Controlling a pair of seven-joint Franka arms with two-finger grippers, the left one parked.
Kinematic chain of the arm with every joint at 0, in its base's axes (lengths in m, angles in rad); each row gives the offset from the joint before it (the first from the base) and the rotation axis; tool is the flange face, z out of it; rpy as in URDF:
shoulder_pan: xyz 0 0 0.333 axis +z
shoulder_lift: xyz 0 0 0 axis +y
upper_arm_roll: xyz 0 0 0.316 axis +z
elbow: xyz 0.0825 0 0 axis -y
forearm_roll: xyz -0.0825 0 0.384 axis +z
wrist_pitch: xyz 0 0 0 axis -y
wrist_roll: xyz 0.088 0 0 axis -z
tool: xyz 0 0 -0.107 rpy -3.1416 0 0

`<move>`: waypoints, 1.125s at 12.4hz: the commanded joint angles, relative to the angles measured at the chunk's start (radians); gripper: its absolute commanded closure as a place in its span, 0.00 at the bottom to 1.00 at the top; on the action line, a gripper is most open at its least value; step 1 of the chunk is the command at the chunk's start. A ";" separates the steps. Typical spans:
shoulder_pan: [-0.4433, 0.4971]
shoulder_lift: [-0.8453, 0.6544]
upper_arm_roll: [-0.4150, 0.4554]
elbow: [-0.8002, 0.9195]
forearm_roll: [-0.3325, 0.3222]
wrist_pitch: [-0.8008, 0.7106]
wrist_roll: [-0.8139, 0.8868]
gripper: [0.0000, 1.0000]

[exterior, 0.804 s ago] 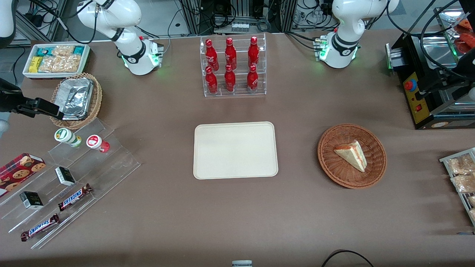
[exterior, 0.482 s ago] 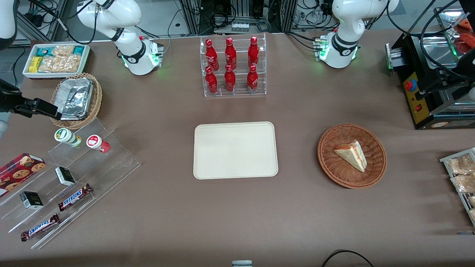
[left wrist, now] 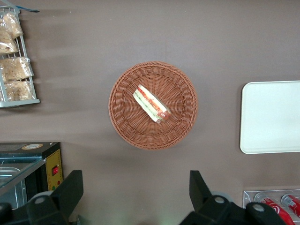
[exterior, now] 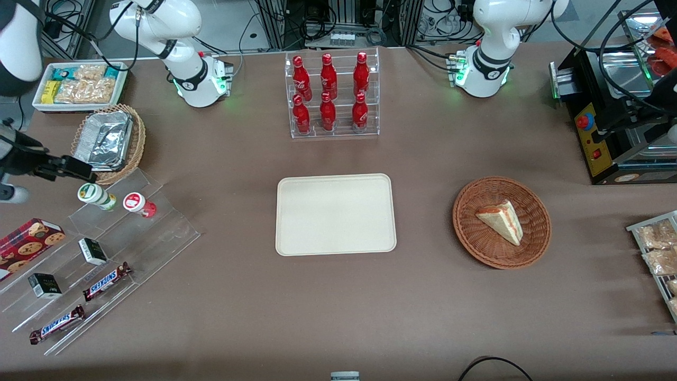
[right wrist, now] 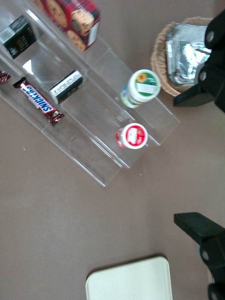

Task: Place green gum on tray
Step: 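Move the right gripper toward the green-labelled gum tub on the acrylic rack, then lower the open right gripper over the green-labelled gum tub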

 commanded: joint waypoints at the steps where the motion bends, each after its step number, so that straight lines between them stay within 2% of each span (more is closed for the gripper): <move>1: -0.049 -0.031 -0.009 -0.135 -0.011 0.128 -0.170 0.00; 3: -0.095 -0.034 -0.010 -0.204 -0.009 0.190 -0.478 0.00; 7: -0.143 -0.110 -0.021 -0.394 -0.008 0.397 -0.735 0.00; 9: -0.142 -0.133 -0.052 -0.464 -0.003 0.451 -0.786 0.00; 14: -0.143 -0.155 -0.053 -0.556 0.000 0.552 -0.794 0.00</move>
